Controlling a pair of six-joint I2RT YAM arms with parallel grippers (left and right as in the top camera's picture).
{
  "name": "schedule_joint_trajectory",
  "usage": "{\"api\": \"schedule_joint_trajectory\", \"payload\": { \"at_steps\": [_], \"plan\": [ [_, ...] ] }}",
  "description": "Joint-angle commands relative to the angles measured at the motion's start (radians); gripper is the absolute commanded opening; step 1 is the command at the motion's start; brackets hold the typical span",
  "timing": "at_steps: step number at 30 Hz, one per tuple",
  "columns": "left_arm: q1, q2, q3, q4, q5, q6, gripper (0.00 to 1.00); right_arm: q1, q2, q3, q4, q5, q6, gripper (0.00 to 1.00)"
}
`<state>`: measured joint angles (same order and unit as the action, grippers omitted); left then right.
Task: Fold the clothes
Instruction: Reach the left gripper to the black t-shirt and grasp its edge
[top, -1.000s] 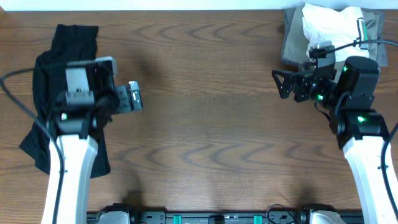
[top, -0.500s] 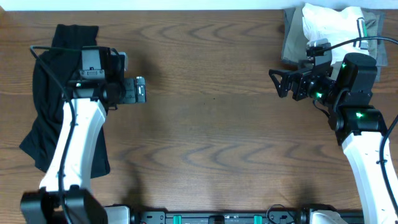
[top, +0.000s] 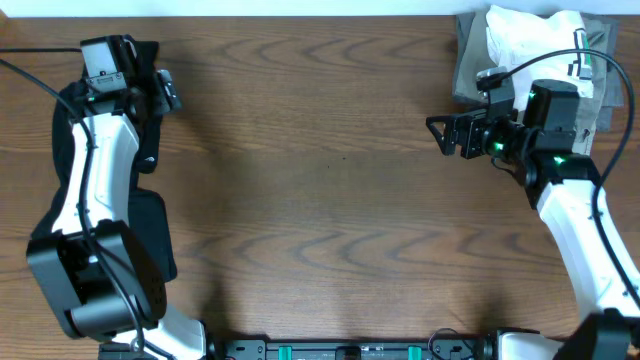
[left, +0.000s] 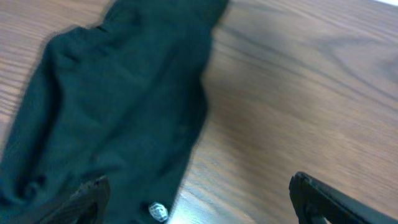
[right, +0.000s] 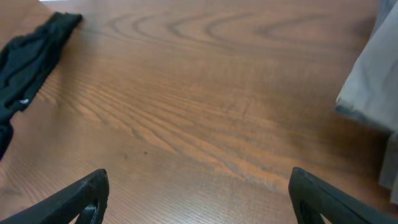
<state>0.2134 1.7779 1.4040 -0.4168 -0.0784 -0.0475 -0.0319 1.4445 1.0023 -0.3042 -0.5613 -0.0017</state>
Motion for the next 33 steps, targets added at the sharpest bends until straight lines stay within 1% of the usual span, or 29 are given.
{"api": "schedule_joint_trajectory", "payload": {
  "at_steps": [1,3,5,9,19,23,27,29,33],
  "plan": [
    [0.0,0.056,0.019,0.044,-0.183,0.035,0.89,-0.013,0.044,0.022,-0.006,-0.011,-0.014,0.89],
    [0.0,0.09,0.019,0.07,-0.222,0.068,0.89,-0.013,0.068,0.022,-0.007,-0.011,-0.015,0.89],
    [0.0,0.125,0.019,0.083,-0.227,0.095,0.89,-0.013,0.083,0.022,-0.007,-0.011,-0.015,0.89],
    [0.0,0.193,0.019,0.09,-0.227,0.105,0.86,-0.013,0.093,0.022,-0.007,0.0,-0.015,0.87],
    [-0.001,0.313,0.019,0.083,-0.227,0.107,0.68,-0.013,0.093,0.022,-0.018,0.016,-0.015,0.84],
    [-0.001,0.327,0.017,0.082,-0.226,0.105,0.57,-0.013,0.093,0.022,-0.018,0.016,-0.015,0.82],
    [-0.002,0.346,0.006,0.078,-0.222,0.09,0.56,-0.013,0.093,0.022,-0.018,0.016,-0.014,0.81],
    [-0.002,0.358,0.006,0.071,-0.222,0.09,0.51,-0.013,0.093,0.022,-0.018,0.016,-0.014,0.81],
    [-0.002,0.38,0.006,0.054,-0.222,0.088,0.51,-0.013,0.093,0.022,-0.019,0.016,-0.014,0.82]
  ]
}}
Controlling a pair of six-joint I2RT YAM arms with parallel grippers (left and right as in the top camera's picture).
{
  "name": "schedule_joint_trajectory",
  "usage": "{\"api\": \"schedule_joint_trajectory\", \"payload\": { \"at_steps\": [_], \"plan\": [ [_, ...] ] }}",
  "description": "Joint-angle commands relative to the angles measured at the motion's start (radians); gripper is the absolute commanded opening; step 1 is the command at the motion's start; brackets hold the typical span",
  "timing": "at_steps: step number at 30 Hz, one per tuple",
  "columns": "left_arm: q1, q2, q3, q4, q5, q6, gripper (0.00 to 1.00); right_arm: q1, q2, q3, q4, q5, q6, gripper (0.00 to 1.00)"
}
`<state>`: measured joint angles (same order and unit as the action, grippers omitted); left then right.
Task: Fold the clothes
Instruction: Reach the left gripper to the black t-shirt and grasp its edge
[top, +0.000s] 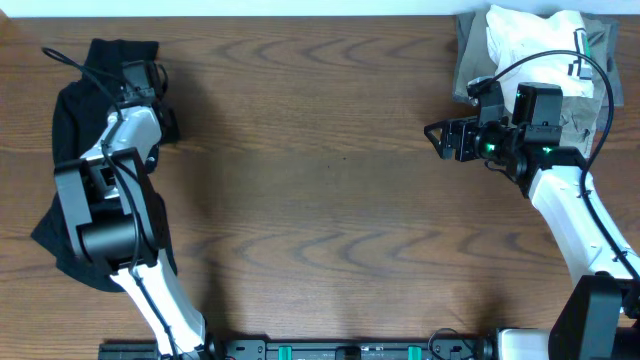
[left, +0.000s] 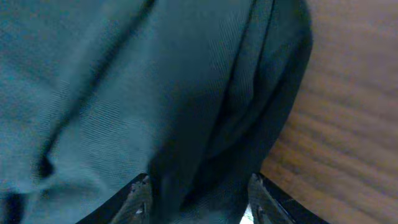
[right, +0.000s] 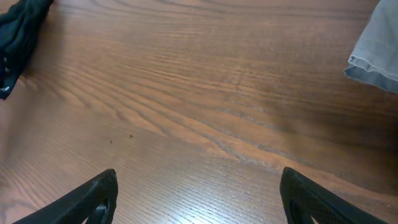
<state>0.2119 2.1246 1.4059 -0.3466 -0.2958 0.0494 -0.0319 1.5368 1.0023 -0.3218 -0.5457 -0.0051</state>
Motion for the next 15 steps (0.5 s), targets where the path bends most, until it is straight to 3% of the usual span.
{"api": "schedule_joint_trajectory", "payload": {
  "at_steps": [1,5,10,15],
  "plan": [
    [-0.001,0.039,0.004,-0.019,-0.004,-0.009,0.51,-0.013,0.001,0.022,-0.002,0.0,-0.011,0.82],
    [-0.01,0.046,0.003,-0.023,-0.003,-0.009,0.5,-0.013,0.001,0.022,-0.004,0.0,-0.011,0.82],
    [-0.04,0.046,0.003,-0.026,-0.001,-0.01,0.08,-0.013,0.001,0.022,-0.004,0.0,-0.011,0.8],
    [-0.098,0.031,0.005,-0.029,-0.002,-0.024,0.06,-0.013,0.001,0.022,-0.003,0.0,-0.011,0.77]
  ]
}}
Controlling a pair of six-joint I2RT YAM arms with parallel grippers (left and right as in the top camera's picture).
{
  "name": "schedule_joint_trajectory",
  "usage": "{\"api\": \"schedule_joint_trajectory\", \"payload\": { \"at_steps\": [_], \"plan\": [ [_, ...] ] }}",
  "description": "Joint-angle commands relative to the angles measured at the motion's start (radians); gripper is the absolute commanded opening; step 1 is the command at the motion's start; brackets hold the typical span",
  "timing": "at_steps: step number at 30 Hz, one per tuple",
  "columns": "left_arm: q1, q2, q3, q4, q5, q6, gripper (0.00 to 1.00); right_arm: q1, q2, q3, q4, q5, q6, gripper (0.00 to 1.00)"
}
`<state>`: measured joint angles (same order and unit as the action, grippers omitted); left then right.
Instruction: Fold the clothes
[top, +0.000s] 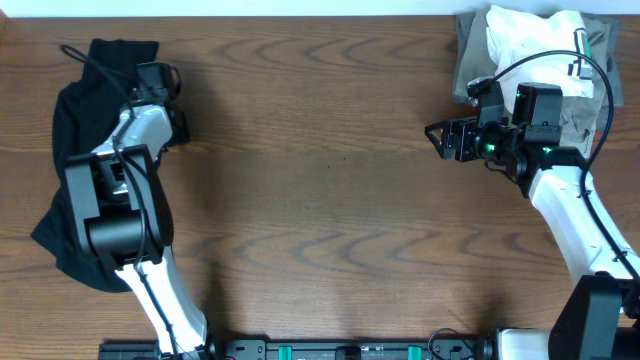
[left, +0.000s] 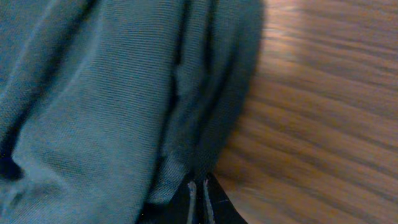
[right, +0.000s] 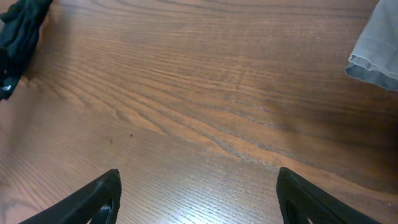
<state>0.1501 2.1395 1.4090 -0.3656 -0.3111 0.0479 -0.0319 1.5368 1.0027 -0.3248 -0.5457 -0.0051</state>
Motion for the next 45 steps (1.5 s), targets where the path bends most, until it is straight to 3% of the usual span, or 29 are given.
{"api": "schedule_joint_trajectory", "payload": {
  "at_steps": [1,11,19,31,45],
  "plan": [
    [-0.051,0.005,0.005,-0.01,0.013,-0.036,0.06,-0.013,0.001,0.022,0.0,0.0,-0.011,0.76],
    [-0.22,-0.219,0.014,-0.062,0.018,-0.159,0.06,-0.013,0.0,0.022,0.016,-0.003,-0.01,0.73],
    [-0.381,-0.406,0.014,-0.096,0.231,-0.274,0.06,-0.013,-0.062,0.026,0.037,-0.012,0.012,0.72],
    [-0.521,-0.407,0.013,0.011,0.425,-0.414,0.06,-0.016,-0.306,0.026,-0.01,0.113,0.035,0.72],
    [-0.817,-0.342,0.013,0.072,0.436,-0.454,0.06,-0.149,-0.45,0.026,-0.072,0.179,0.105,0.74]
  ]
}}
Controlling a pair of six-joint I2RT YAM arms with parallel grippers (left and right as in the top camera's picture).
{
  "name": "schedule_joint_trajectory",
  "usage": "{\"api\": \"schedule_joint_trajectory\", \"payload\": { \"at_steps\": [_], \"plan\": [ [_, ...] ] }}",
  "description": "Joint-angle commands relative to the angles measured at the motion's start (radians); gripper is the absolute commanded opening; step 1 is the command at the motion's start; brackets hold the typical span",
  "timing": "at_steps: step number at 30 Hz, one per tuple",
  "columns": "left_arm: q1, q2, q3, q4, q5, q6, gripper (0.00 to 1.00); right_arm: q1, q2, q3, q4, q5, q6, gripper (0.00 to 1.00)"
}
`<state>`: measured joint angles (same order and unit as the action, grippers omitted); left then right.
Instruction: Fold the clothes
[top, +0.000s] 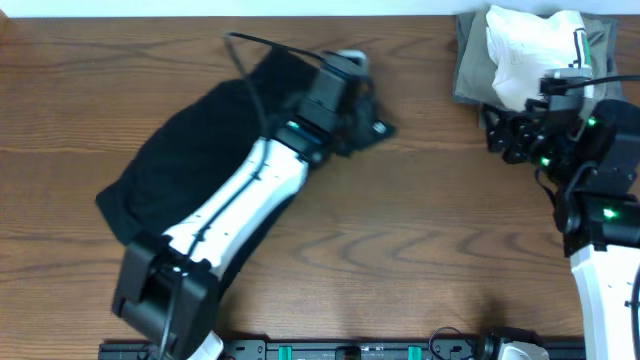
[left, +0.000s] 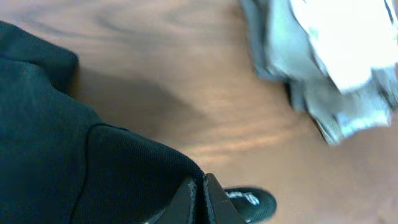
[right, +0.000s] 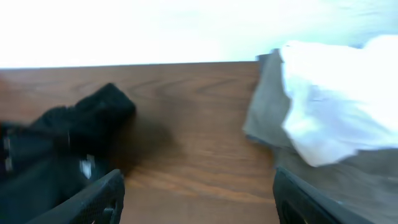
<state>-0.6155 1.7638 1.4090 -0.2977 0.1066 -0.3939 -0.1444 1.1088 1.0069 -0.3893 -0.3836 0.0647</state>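
Observation:
A black garment lies spread across the left and middle of the table. One end of it is drawn up toward the back centre. My left gripper is shut on that end, and the left wrist view shows the closed fingertips pinching the black garment. My right gripper stands open just left of the clothes pile, nothing between its fingers. The right wrist view shows the black garment off to the left.
A pile of folded clothes sits at the back right corner, a white piece on a grey one. The same grey and white pile fills the upper right of the left wrist view. Bare brown table lies between the arms.
My left gripper, still shut on the black garment, has gone from the far left back to the back centre, and the garment now lies spread toward the middle. The open right gripper now sits nearer the pile.
At first my left gripper hung open over the bunched black garment at the left edge. Then its open fingers were down around a fold, then shut on it. Now the garment is stretched out to the table's middle. My right gripper stayed open throughout.

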Motion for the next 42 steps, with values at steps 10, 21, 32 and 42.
{"api": "schedule_joint_trajectory", "payload": {
  "at_steps": [10,21,32,42],
  "plan": [
    [-0.222,0.075,0.013,0.023,0.018,-0.037,0.11,-0.075,-0.03,0.022,-0.011,0.017,0.036,0.75],
    [-0.067,-0.084,0.014,-0.034,0.018,-0.037,0.81,-0.078,-0.027,0.022,-0.006,0.003,0.035,0.79],
    [0.354,-0.288,0.014,-0.344,0.018,-0.012,0.84,0.011,0.157,0.04,0.093,-0.209,-0.064,0.9],
    [0.548,-0.25,0.001,-0.582,0.016,0.027,0.88,0.248,0.477,0.204,0.114,-0.147,-0.187,0.93]
  ]
}}
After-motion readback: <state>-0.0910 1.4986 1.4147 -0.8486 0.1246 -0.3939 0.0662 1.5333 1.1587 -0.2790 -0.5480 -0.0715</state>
